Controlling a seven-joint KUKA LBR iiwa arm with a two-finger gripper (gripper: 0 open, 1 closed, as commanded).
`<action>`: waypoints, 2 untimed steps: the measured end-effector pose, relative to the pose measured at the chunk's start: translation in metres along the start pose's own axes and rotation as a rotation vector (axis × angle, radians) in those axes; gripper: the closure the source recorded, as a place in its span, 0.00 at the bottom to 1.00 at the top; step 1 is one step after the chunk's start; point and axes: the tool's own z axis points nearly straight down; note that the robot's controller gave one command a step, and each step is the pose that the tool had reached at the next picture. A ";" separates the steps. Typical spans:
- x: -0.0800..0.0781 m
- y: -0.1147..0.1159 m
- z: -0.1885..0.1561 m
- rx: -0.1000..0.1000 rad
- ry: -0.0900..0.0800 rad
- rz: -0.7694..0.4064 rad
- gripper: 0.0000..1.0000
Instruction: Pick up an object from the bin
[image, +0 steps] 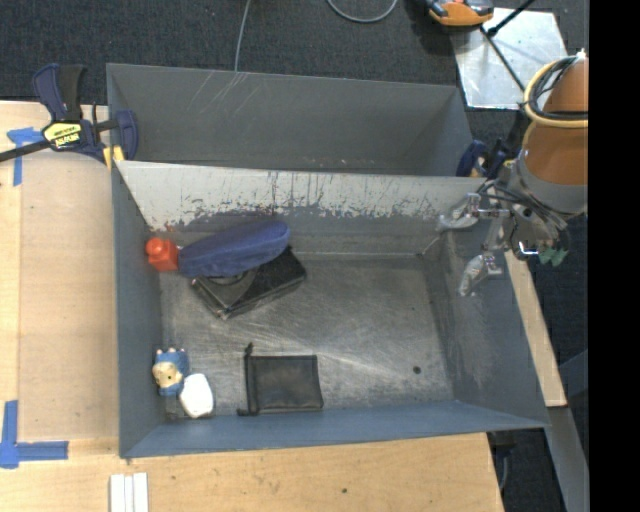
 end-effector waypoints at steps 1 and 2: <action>0.055 0.035 0.077 -0.001 0.000 -0.307 0.00; 0.049 0.113 0.082 -0.001 -0.004 -0.493 0.00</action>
Offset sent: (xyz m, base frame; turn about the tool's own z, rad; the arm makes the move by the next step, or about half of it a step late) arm -0.0545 0.0346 -0.0755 -0.3069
